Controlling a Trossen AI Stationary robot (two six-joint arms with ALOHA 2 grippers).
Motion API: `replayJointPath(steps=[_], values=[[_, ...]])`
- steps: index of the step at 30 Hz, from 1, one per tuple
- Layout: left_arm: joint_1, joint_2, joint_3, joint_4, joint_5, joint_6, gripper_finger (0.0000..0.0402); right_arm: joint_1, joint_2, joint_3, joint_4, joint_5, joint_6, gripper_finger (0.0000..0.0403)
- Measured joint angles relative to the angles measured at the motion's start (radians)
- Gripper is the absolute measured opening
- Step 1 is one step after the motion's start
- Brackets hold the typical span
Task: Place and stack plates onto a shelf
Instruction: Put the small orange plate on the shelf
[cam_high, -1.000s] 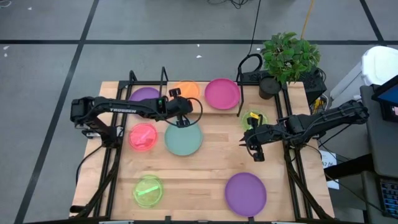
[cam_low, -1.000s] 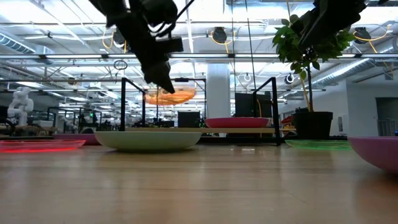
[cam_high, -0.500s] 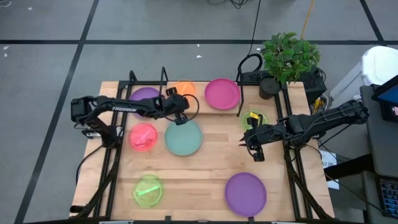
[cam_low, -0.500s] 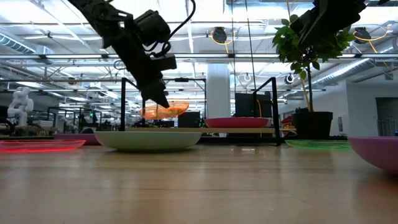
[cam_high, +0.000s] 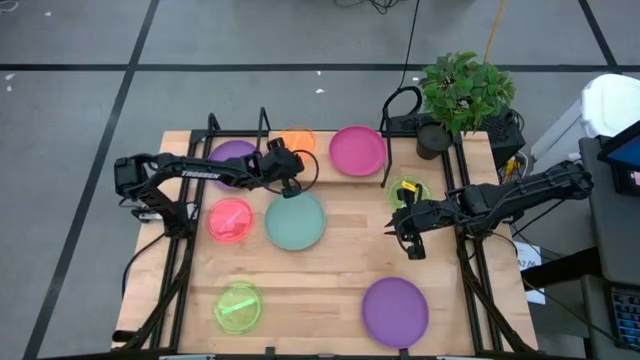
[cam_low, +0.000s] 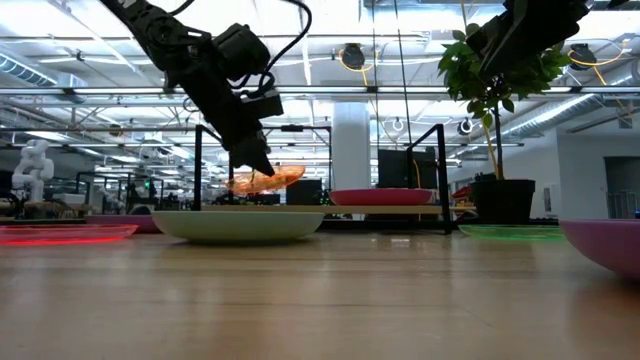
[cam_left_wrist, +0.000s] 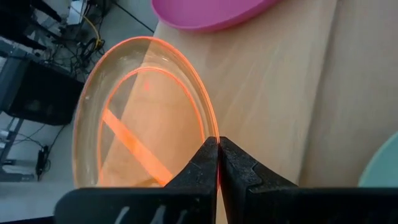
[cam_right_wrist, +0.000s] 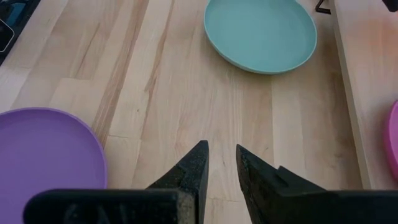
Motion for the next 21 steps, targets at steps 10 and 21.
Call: replayJointPath(steps=[10,21], values=[[0.009,0.058,0.0,0.039,0.001,-0.001,0.0006,0.0,0.0,0.0,0.0,0.0,-0.003,0.0068],[0.009,0.139,0.001,0.057,-0.006,0.008,0.0008,0.0,0.0,0.0,0.0,0.0,-0.007,0.0068]])
